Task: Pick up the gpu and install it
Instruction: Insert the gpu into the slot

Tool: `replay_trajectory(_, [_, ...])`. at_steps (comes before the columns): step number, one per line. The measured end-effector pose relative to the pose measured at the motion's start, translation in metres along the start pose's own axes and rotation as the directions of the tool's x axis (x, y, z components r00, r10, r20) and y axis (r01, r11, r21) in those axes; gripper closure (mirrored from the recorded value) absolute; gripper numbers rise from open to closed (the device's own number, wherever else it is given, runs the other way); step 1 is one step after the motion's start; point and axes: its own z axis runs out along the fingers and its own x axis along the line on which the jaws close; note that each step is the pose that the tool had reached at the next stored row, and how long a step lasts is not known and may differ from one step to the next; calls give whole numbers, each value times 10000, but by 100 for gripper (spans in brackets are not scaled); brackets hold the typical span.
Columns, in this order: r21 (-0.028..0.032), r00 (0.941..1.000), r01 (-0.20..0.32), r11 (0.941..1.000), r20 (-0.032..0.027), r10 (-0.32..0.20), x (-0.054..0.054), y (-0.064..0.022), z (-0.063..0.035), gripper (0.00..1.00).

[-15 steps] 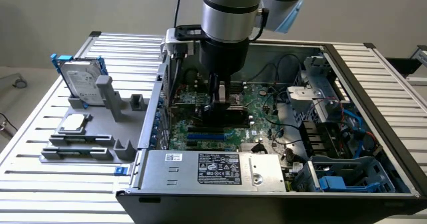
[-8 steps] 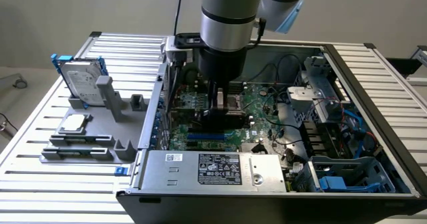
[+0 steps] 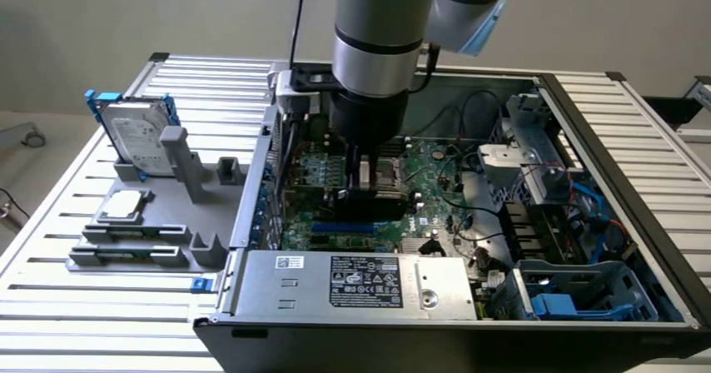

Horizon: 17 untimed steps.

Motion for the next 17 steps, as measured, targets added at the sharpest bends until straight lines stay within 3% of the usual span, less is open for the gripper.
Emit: replay_trajectory(17, [0,10000,-58,10000,10,58,10,41,113,74])
